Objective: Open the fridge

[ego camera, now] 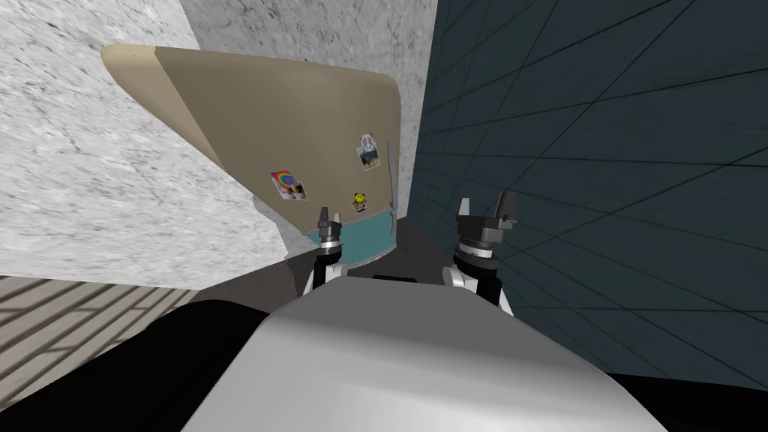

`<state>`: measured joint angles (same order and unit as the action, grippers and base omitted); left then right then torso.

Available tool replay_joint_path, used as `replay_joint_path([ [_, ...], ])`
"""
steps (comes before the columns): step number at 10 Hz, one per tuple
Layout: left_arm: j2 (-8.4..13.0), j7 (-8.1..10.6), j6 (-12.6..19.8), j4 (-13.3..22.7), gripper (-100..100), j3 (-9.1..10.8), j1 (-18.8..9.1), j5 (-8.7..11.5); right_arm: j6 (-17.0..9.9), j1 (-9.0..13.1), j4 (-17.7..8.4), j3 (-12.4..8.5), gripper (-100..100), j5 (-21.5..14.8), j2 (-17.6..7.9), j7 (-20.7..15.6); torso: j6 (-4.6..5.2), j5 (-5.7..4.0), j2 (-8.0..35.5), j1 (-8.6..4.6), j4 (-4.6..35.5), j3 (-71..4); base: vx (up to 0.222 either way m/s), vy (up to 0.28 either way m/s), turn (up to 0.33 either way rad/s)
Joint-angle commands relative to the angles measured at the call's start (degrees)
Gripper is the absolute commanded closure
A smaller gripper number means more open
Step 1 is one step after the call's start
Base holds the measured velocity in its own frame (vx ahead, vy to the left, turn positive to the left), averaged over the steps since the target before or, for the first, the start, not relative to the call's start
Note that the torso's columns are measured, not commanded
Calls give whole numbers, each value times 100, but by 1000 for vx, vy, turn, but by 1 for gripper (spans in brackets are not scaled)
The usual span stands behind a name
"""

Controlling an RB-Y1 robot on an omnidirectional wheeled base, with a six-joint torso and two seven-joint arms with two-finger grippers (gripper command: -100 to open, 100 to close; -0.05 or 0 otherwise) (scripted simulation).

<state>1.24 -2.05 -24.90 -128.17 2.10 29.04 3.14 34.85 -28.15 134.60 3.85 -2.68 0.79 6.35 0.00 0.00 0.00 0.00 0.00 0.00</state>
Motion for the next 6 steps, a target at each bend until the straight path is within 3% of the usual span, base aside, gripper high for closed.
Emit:
replay_joint_path([
  [1, 0, 0, 0, 0, 0, 0, 0, 0, 0, 0, 0, 0, 0, 0, 0, 0, 0, 0, 232, 0, 235, -467, 0, 0, 0],
  [6, 0, 0, 0, -1, 0, 0, 0, 0, 0, 0, 1, 0, 0, 0, 0, 0, 0, 0, 2269, 0, 2268, -4536, 0, 0, 0],
])
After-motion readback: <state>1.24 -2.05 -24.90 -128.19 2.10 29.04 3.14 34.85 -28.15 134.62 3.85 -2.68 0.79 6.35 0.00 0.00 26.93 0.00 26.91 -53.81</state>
